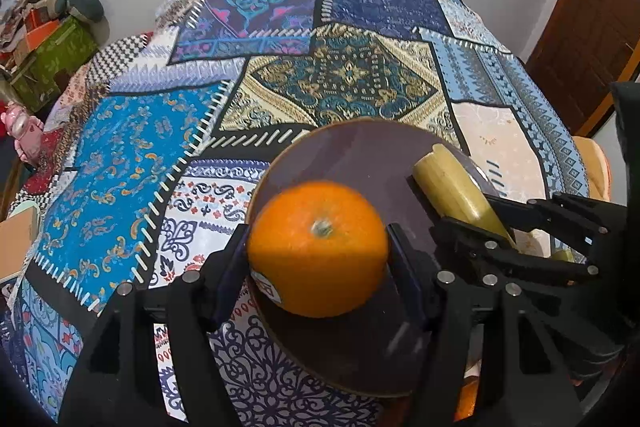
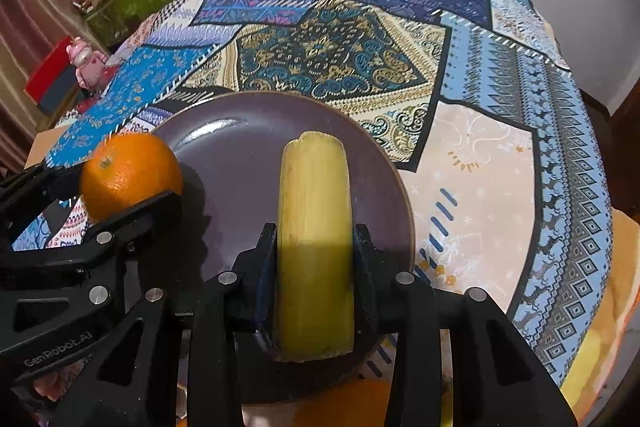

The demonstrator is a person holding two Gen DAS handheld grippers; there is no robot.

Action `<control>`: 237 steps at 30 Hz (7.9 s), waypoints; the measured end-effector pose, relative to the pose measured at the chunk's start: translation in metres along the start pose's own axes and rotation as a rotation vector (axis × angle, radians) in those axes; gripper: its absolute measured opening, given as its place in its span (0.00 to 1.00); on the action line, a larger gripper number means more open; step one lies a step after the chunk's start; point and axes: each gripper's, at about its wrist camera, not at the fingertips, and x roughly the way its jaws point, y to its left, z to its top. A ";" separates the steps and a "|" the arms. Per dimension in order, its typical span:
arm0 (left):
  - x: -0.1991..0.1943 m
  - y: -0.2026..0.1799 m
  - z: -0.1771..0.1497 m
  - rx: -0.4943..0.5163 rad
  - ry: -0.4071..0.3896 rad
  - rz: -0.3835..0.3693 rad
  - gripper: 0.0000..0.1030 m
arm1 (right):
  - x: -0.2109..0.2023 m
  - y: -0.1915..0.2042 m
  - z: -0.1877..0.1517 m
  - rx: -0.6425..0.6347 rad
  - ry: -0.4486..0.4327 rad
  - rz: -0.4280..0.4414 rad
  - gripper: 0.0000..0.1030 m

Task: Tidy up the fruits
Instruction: 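Carry the cylinder with the right gripper while the left gripper carries the orange onto the purple plate, then open the right gripper releasing the cylinder while the left gripper releases the orange on the plate, then grasp the second yellow-green cylinder with the right gripper while the left gripper grasps a red tomato, then lower the cylinder beside the first with the right gripper while the left gripper sets the tomato on the plate, then grasp the large orange with the right gripper while the left gripper grasps a small tangerine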

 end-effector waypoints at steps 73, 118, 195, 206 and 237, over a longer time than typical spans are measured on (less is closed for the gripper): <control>-0.062 -0.046 -0.106 0.111 0.014 -0.099 0.44 | -0.059 -0.066 -0.127 0.168 -0.088 -0.033 0.35; -0.068 -0.018 -0.057 0.091 -0.057 -0.070 0.43 | -0.071 0.012 -0.032 0.044 -0.189 -0.012 0.35; -0.066 -0.051 -0.105 0.129 0.058 -0.149 0.57 | -0.052 -0.024 -0.098 0.135 -0.073 0.067 0.65; -0.065 -0.058 -0.103 0.138 0.057 -0.172 0.58 | -0.066 -0.037 -0.106 0.163 -0.118 0.078 0.62; -0.029 -0.085 -0.091 0.151 0.134 -0.214 0.37 | -0.073 -0.052 -0.148 0.183 -0.060 0.091 0.53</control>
